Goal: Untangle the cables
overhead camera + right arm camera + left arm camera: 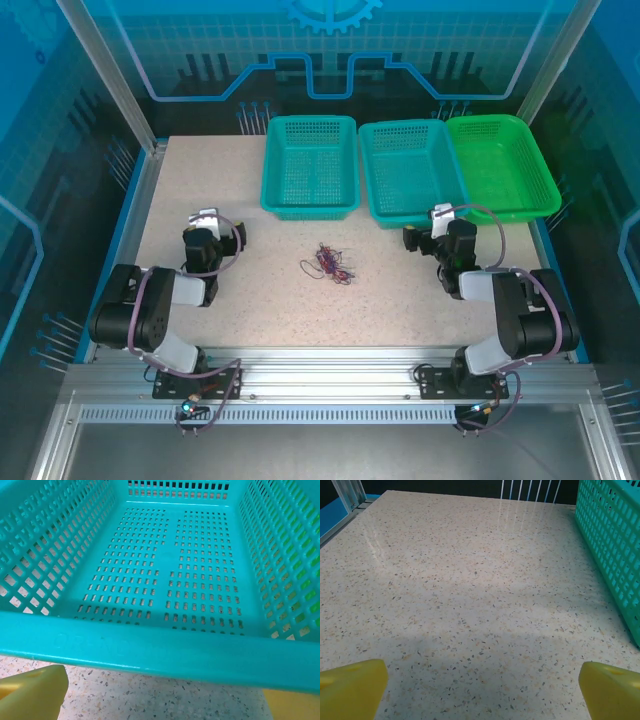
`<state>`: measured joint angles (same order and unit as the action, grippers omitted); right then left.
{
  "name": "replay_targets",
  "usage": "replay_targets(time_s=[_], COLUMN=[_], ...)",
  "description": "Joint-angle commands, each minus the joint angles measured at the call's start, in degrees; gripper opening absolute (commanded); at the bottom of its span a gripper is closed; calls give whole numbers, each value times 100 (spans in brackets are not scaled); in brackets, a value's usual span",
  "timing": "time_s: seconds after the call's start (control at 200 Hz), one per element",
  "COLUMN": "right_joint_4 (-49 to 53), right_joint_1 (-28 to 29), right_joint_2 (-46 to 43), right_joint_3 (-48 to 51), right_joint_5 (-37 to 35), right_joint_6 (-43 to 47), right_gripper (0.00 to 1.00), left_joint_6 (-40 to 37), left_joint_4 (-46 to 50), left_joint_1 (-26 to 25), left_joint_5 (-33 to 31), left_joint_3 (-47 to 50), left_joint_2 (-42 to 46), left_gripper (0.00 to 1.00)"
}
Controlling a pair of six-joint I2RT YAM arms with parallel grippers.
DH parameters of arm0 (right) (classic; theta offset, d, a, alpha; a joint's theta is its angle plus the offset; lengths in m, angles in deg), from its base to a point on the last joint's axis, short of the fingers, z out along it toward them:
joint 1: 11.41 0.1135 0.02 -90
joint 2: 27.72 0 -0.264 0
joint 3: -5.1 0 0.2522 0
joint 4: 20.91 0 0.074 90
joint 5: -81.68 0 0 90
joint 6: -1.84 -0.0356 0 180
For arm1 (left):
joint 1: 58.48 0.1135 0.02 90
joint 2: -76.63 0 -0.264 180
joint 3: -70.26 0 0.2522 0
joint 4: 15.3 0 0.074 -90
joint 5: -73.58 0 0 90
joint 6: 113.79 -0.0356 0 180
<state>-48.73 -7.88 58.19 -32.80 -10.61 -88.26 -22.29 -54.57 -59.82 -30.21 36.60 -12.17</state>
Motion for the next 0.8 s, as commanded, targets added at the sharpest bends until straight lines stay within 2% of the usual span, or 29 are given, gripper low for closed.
replay_targets(time_s=[0.0,0.515,0.64,0.725,0.795], right_joint_4=[-59,-45,1081,1422,2135], right_joint_1=[-70,-70,5,17,20], right_joint_2=[30,-11,-599,-1320,-2057], right_joint_3=[-119,-123,-447,-346,-391], right_joint_5=[105,109,-168,-462,-620], right_joint_6=[62,68,3,-221,-569], right_gripper=[100,100,100,100,100], left_joint_6=[8,8,8,104,15], left_joint_4=[-155,-139,-326,-1153,-1898], left_joint_1=[-6,-6,-6,-6,-23], left_joint_5=[69,86,91,-216,-119], left_joint_3=[-103,-111,7,518,899], left_joint_2=[2,2,18,180,189], left_gripper=[99,99,99,99,99])
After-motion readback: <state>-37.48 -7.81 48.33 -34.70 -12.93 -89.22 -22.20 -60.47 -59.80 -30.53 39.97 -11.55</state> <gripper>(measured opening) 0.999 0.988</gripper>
